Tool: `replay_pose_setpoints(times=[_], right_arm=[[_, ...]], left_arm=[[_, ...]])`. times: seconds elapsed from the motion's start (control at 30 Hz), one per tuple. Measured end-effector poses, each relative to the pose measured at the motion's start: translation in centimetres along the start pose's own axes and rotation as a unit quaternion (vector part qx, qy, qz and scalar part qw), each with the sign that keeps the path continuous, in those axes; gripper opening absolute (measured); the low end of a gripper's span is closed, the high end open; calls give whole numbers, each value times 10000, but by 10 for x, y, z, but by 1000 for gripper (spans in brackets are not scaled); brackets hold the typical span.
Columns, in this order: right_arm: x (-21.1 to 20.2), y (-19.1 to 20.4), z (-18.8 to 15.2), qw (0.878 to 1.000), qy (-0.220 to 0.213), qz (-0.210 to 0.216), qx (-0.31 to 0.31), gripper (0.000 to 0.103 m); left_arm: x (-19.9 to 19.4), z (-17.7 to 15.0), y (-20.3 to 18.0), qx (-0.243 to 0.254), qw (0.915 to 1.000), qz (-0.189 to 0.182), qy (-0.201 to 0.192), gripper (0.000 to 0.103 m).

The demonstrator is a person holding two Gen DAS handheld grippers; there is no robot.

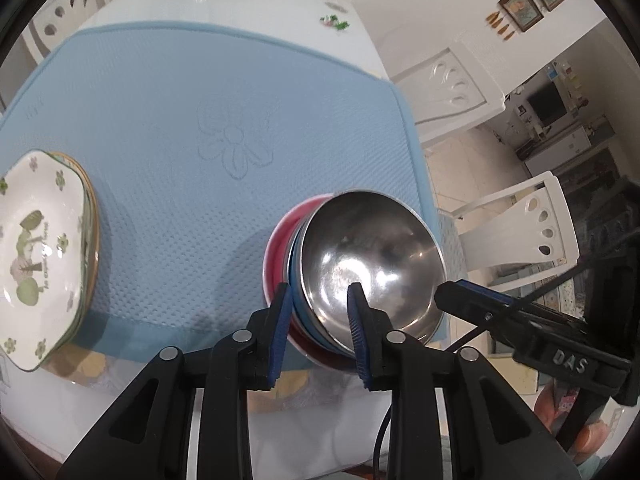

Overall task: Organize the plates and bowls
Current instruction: 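Grasp the rim of the nested bowl stack with the right tool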

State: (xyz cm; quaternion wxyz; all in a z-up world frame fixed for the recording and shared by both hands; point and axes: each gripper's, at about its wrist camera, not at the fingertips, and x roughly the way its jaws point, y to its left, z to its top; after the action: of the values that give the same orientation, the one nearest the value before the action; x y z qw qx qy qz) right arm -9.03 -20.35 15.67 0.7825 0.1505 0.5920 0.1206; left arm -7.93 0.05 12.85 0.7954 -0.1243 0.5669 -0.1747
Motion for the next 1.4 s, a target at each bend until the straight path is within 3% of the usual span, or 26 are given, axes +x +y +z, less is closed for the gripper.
replay_pose_setpoints(times=[0.03, 0.1, 0.17, 0.23, 0.47, 1.03, 1.2, 1.33, 1.4], right_arm=[[-3, 4, 0, 9999, -85, -3, -63, 54], [-7, 11, -1, 9995, -220, -59, -225, 55], [-8, 19, -2, 9988, -273, -132, -382, 55], [-9, 23, -3, 9983, -310, -182, -467, 55], [-9, 26, -7, 9957, -366, -427, -736, 55], [-7, 17, -11, 9968, -231, -431, -629, 56], [-5, 8, -10, 9986, -123, -311, -403, 56], [3, -15, -7, 9996, 102, -161, 209, 68], [6, -27, -6, 9981, 195, 41, 580, 68]], left_arm=[[-3, 1, -1, 21, 10000, 9, -65, 27], [-6, 2, -3, 37, 9999, 23, -144, 32], [-8, 4, -4, -3, 9998, 106, -194, 55], [-13, 5, -7, 14, 9993, 100, -348, 61], [-15, 7, -16, 168, 9985, 254, -458, 61], [-16, -1, -16, 87, 9985, 268, -467, 61], [-16, -3, -12, -37, 9986, 238, -468, 61], [-12, -4, -5, -217, 9990, 89, -378, 62], [-8, -5, -3, -325, 9990, -195, -231, 71]])
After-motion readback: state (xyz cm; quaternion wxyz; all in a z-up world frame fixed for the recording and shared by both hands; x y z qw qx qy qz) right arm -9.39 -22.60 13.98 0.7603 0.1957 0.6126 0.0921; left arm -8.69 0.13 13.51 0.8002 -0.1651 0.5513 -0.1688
